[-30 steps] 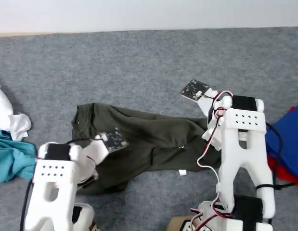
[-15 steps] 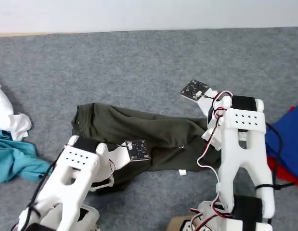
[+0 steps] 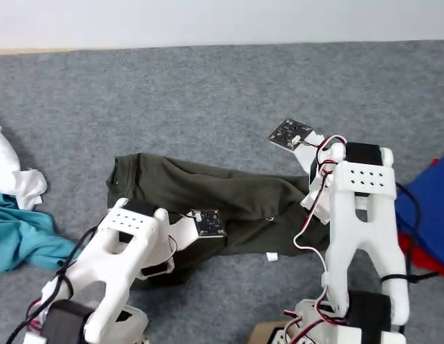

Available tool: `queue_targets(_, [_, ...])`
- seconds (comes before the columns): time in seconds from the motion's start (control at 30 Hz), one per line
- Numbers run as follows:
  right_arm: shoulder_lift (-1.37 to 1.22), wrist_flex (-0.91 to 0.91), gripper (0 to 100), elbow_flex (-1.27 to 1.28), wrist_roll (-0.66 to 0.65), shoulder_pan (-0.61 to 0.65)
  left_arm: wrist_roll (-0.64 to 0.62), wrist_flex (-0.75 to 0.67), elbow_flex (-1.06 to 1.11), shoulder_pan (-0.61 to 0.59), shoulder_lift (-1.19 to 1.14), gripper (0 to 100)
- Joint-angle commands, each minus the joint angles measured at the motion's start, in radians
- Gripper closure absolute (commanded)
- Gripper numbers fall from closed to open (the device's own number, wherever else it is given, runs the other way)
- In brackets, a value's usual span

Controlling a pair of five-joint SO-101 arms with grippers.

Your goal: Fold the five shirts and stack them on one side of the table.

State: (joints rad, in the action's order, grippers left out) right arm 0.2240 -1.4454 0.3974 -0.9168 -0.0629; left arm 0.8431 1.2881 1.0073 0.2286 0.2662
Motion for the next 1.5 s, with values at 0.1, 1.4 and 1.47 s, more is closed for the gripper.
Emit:
queue_targets(0.1, [0.019, 0.012, 98.8, -0.011, 0.009, 0.008, 0.009, -0.011, -0.044, 0.009, -0.020, 100])
queue_targets(1.4, [-0.082, 0.679, 98.8, -0.127, 0.071, -0.008, -0.239, -0.422, -0.702, -0.330, 0.003, 100])
queue_targets(1.47, [-0.094, 0.736, 98.8, -0.127, 0.071, -0.016, -0.241, -0.420, -0.763, -0.330, -0.021, 100])
